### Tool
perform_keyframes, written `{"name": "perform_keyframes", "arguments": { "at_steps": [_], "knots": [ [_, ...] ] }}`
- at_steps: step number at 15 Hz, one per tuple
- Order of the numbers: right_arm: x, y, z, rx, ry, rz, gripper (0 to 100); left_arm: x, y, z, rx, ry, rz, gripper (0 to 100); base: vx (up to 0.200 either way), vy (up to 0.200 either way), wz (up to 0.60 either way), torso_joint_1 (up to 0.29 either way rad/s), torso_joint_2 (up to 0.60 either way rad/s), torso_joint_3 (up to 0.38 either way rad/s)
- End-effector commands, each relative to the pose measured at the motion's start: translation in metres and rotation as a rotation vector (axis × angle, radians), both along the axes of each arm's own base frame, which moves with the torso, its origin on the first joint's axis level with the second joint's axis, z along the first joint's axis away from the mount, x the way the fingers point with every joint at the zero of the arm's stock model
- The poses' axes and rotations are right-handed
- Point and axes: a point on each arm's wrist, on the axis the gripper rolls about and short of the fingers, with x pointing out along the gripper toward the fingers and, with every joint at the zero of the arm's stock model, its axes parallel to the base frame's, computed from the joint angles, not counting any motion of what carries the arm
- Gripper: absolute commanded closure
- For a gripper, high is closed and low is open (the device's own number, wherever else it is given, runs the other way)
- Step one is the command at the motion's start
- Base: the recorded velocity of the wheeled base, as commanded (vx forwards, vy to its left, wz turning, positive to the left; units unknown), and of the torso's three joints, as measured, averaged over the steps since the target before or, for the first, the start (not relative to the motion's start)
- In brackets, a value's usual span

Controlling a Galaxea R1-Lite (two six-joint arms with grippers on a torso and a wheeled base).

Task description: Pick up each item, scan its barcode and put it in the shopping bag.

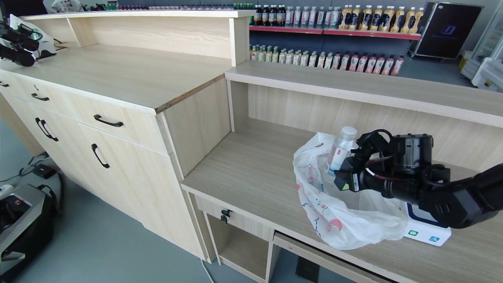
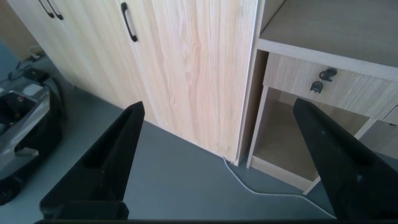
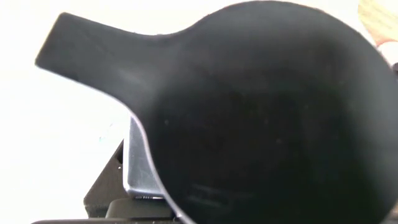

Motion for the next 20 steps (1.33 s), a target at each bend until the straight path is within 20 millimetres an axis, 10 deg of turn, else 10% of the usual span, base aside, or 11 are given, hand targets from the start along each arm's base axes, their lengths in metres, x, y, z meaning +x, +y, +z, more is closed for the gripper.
{"name": "perform_keyframes", "arguments": {
  "at_steps": [1, 20],
  "knots": [
    [0.007, 0.002, -0.021, 0.001, 0.045, 0.026, 100, 0.0, 0.0, 0.0, 0.0, 0.0, 0.001, 0, 0.0, 0.0, 0.0, 0.0, 0.0, 0.0],
    [0.02, 0.007, -0.057, 0.001, 0.108, 0.062, 100, 0.0, 0.0, 0.0, 0.0, 0.0, 0.002, 0, 0.0, 0.0, 0.0, 0.0, 0.0, 0.0]
  ]
}}
